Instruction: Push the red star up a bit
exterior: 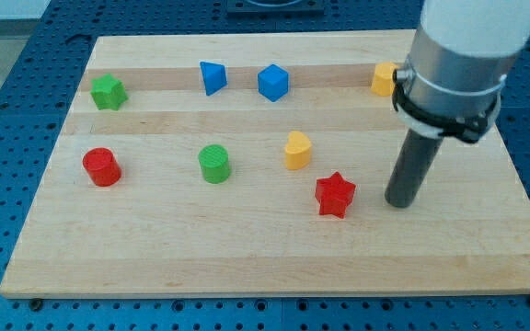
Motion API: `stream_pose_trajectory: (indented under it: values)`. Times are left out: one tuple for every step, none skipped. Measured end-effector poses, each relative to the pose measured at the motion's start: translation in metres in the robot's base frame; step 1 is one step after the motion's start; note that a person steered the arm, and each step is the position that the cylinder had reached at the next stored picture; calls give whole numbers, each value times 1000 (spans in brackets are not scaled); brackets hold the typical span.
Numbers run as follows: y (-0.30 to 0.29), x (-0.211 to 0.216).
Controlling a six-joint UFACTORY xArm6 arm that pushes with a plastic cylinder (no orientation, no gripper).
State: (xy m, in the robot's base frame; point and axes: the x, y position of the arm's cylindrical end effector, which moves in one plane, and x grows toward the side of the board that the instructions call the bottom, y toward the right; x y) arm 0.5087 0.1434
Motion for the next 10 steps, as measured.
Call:
stream_pose_trajectory:
  values:
    - [-33, -6]
    - [-97, 8]
    - [-147, 11]
    - [-111, 6]
    - [-79, 12]
    - [-79, 47]
    - [-104, 78]
    - [-161, 67]
    - [-189, 33]
    - [-193, 27]
